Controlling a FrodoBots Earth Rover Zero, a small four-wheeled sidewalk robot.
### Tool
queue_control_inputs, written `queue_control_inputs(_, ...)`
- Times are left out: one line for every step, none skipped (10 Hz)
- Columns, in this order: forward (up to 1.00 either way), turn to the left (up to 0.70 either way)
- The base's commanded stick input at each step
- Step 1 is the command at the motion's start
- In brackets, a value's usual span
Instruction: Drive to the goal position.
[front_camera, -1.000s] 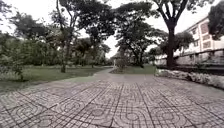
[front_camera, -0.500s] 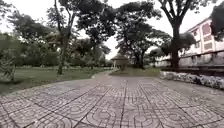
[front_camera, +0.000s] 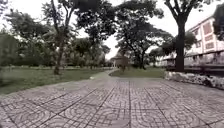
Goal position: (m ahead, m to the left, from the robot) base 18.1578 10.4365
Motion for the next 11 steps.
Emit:
queue_control_inputs(1.0, 0.0)
queue_control_inputs(1.0, 0.0)
queue_control_inputs(1.0, 0.0)
queue_control_inputs(1.0, 0.0)
queue_control_inputs(1.0, 0.0)
queue_control_inputs(1.0, 0.0)
queue_control_inputs(1.0, 0.0)
queue_control_inputs(1.0, 0.0)
queue_control_inputs(1.0, 0.0)
queue_control_inputs(1.0, 0.0)
queue_control_inputs(1.0, 0.0)
